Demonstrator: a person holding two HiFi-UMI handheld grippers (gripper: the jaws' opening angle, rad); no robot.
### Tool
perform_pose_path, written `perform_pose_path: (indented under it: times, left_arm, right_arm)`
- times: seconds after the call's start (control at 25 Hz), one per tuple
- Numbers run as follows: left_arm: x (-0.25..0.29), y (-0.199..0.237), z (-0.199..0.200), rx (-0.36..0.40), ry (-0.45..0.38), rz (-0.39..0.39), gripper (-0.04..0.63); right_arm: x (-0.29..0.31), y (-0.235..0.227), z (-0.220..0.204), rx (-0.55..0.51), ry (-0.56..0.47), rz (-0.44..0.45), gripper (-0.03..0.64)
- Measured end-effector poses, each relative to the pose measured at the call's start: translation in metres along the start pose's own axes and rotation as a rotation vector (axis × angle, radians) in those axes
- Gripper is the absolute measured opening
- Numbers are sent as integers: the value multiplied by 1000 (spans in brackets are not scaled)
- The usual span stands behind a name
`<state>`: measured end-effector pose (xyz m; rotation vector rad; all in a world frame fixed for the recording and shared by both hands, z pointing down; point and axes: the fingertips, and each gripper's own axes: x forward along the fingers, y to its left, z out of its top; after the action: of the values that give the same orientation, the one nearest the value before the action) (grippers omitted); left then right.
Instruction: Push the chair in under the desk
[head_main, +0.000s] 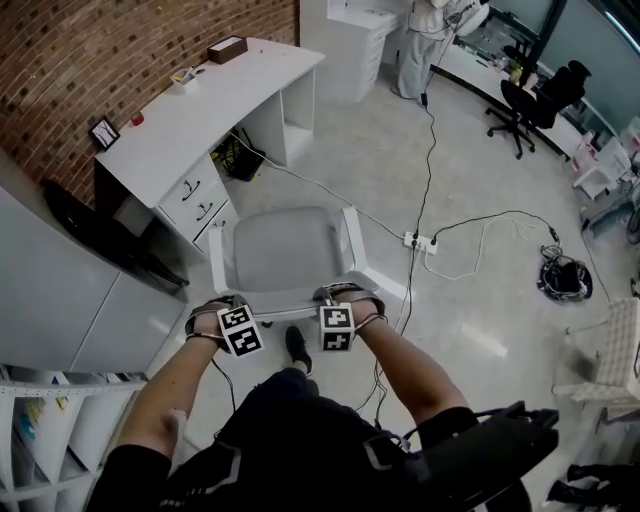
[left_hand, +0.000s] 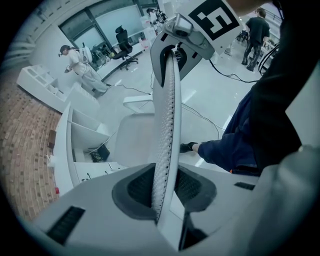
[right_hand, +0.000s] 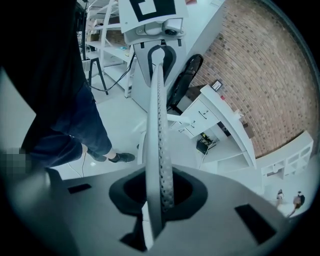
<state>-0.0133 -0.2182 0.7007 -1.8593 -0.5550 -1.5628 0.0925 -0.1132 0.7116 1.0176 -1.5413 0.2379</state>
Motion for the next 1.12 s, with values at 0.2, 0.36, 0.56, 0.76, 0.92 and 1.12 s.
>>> perform_pose_path:
  times: [0.2,0.36,0.56,0.76,0.92,1.12]
  left_arm:
    - [6,24,20,-20,-21,-63,94]
    - [12,41,34,-18,-43,-65,91]
    - [18,61,49,-7,-28,-148,80]
    - [25,82,67,-31,-65,-185,80]
    - [30,101,82,-51,-96,-193,80]
    - [35,118,91,-80,-127,-265,87]
  right_arm:
    - [12,-31,-25,-16,61,0,44]
    - [18,-51,-39,-19,69,22,44]
    - [26,-78,-56,-30,80,39,46]
    - [35,-106,-74,-46,93,46,46]
    - [44,-131,-91,-57,112,42,52]
    - [54,-154,-102,-71,122,21,58]
